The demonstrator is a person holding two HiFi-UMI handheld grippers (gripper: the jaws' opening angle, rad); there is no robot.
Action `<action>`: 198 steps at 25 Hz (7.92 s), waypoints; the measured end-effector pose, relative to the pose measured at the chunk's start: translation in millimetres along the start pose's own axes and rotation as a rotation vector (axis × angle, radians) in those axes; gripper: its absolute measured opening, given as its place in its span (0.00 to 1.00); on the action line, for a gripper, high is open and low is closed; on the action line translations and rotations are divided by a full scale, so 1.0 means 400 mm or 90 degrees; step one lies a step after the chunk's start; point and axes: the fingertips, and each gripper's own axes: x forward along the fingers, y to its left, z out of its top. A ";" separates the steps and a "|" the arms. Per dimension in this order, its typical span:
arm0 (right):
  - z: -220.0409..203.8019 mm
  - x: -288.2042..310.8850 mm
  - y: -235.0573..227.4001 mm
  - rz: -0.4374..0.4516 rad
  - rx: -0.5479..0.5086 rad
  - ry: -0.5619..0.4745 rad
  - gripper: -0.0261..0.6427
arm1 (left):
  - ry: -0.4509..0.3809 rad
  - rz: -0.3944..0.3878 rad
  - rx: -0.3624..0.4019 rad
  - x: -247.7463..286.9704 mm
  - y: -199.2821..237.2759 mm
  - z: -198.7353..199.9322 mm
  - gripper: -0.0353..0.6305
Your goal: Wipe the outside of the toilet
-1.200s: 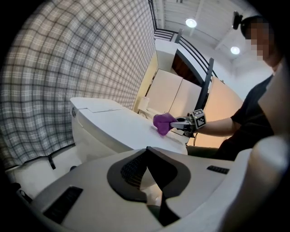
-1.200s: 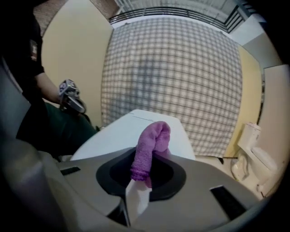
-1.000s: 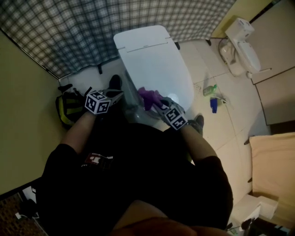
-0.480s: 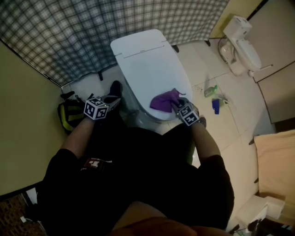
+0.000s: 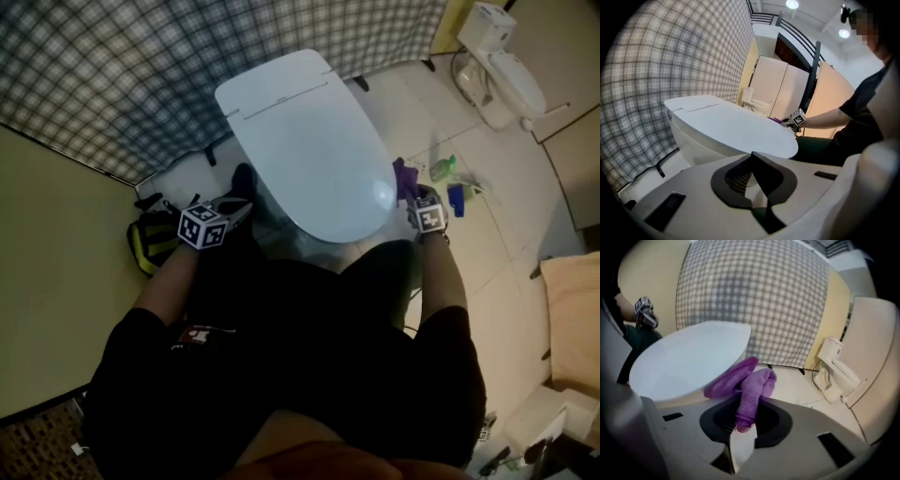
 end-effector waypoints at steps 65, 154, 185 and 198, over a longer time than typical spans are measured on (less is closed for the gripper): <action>0.421 -0.398 0.396 0.160 0.164 -0.406 0.13 | -0.116 -0.057 -0.048 -0.044 -0.023 0.051 0.06; 0.376 0.154 -0.001 0.215 0.252 -0.068 0.13 | -0.175 0.012 0.015 -0.125 0.149 0.219 0.06; 0.035 -0.233 0.480 0.204 0.137 -0.025 0.13 | -0.183 -0.033 0.115 -0.260 -0.263 0.095 0.06; 0.215 -0.202 0.797 0.231 -0.093 -0.023 0.13 | -0.213 -0.011 0.107 -0.354 -0.252 0.045 0.06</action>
